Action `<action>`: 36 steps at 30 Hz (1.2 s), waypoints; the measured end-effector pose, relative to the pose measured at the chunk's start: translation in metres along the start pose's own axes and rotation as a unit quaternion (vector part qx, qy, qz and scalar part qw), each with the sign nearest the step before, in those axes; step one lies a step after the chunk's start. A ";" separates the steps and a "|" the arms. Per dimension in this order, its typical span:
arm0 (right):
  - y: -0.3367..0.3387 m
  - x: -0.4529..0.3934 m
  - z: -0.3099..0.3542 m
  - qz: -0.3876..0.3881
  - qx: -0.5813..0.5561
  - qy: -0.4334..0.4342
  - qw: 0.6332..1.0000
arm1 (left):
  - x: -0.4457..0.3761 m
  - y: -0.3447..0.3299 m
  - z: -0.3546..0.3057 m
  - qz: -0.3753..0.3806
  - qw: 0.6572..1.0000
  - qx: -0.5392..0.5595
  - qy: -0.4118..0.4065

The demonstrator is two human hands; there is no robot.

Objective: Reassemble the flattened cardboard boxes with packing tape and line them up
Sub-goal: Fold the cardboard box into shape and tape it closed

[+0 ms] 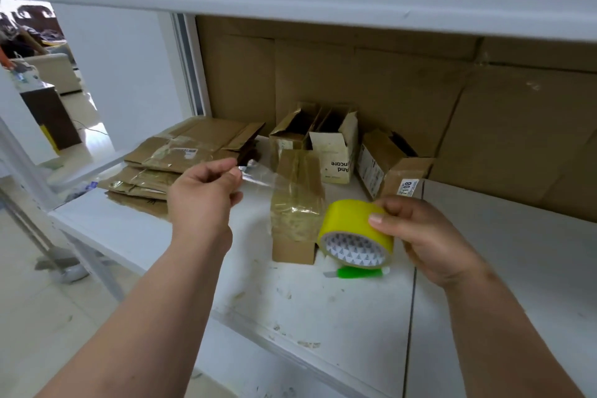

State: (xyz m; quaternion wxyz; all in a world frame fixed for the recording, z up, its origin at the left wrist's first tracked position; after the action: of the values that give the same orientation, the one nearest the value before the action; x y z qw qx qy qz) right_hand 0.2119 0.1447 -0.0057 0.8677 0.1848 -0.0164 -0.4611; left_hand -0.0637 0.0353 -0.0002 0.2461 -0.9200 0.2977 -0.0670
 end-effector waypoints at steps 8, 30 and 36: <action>0.026 -0.029 -0.013 -0.072 0.149 -0.065 0.984 | 0.010 0.016 0.032 -0.099 0.995 0.014 0.028; -0.004 -0.064 -0.045 0.005 0.351 -0.133 0.927 | 0.011 0.045 0.097 -0.161 0.978 -0.060 0.117; -0.030 -0.063 -0.042 0.038 0.430 -0.116 0.894 | -0.001 0.034 0.111 -0.053 0.960 -0.239 0.134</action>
State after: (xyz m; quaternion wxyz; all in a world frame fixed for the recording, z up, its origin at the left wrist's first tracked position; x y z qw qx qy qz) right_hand 0.1598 0.1933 -0.0459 0.7121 0.4847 -0.3203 -0.3942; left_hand -0.0523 0.0574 -0.1133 -0.0272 -0.9490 0.2863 -0.1296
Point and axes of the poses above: each hand's wrist, its own x-axis away from the middle knuckle, its own y-axis out of the back of the hand, z = x × y, the point moved 9 cm from there along -x, towards the middle knuckle, and after that the axes turned 13 degrees about x, right-handed, at the moved point
